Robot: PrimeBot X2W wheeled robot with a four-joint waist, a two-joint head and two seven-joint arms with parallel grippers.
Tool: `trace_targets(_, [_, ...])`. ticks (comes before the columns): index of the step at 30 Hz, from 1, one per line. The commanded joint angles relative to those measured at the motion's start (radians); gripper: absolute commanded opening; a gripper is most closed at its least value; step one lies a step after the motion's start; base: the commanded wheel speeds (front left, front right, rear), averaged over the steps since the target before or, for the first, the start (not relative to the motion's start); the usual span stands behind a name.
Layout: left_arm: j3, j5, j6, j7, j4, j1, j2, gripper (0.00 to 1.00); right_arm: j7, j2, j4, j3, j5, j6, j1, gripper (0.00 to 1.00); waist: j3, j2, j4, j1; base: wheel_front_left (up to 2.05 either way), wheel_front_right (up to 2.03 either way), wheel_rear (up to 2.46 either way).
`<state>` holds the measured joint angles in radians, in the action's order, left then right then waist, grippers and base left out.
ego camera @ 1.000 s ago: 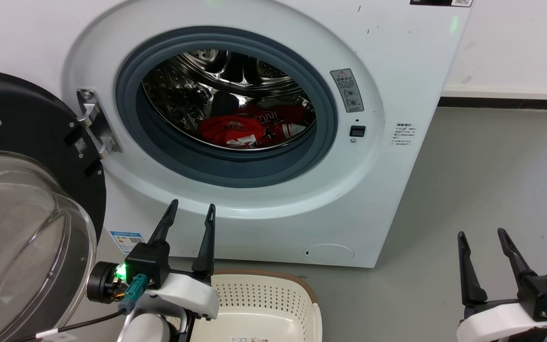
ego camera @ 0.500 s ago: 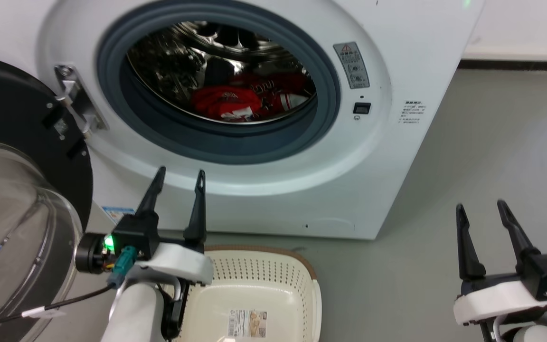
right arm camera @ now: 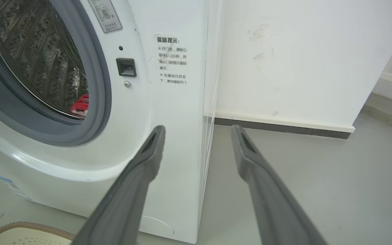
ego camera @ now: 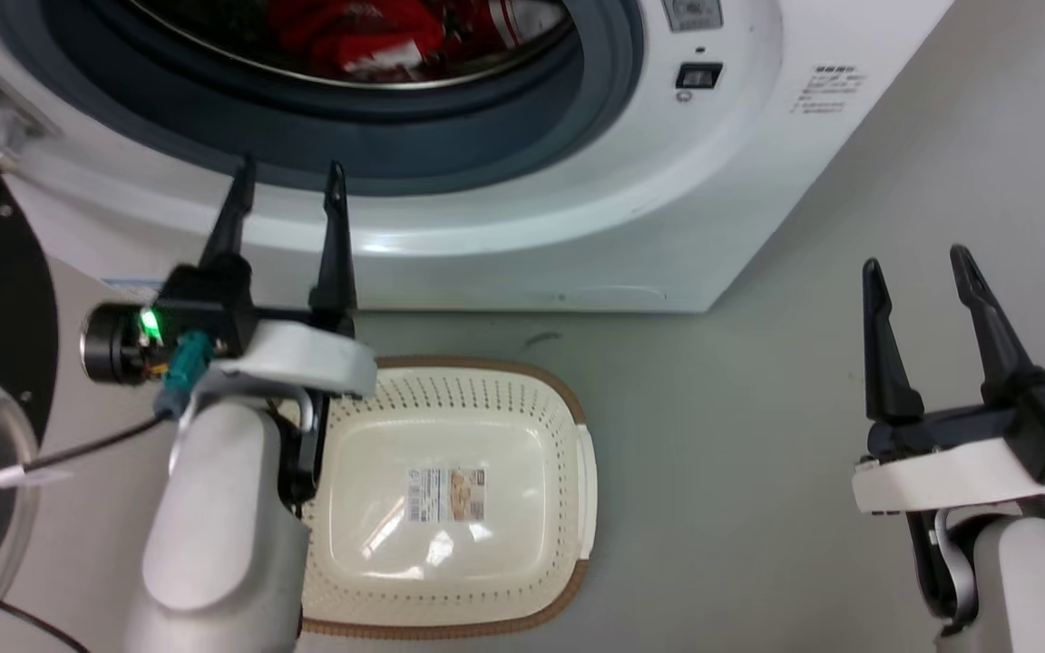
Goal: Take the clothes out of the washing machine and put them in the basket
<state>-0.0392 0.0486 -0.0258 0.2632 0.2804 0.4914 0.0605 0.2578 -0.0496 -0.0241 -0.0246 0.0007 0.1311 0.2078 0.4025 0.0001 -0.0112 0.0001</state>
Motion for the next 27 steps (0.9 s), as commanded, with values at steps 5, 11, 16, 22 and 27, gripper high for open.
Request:
trace_targets(5, [0.016,-0.011,0.006,0.002,0.05,0.114,0.021,1.0,0.006,-0.001,0.0,0.019,0.006,0.0,0.06,1.0,0.135,-0.0001,-0.04,-0.0001,0.0,0.0,0.0])
trace_targets(11, [0.037,-0.016,0.006,0.002,0.152,0.274,0.058,1.0,0.009,-0.001,-0.015,0.041,0.026,-0.001,0.113,1.0,0.211,-0.0001,-0.071,-0.0001,0.0,0.0,0.0])
trace_targets(16, [0.041,-0.019,-0.003,0.002,0.274,0.415,0.095,1.0,0.009,-0.001,-0.022,0.059,0.05,0.0,0.132,1.0,0.244,-0.0001,-0.102,-0.0001,0.0,0.0,0.0])
trace_targets(22, [0.049,-0.014,-0.011,-0.024,0.452,0.594,0.15,1.0,0.008,-0.001,-0.03,0.092,0.073,-0.001,0.149,1.0,0.269,-0.0001,-0.147,-0.0001,0.0,0.0,0.0])
trace_targets(27, [0.035,-0.025,-0.022,-0.102,0.578,0.729,0.189,1.0,0.008,0.0,-0.036,0.111,0.101,-0.001,0.157,1.0,0.284,-0.0001,-0.181,-0.0001,0.0,0.0,0.0])
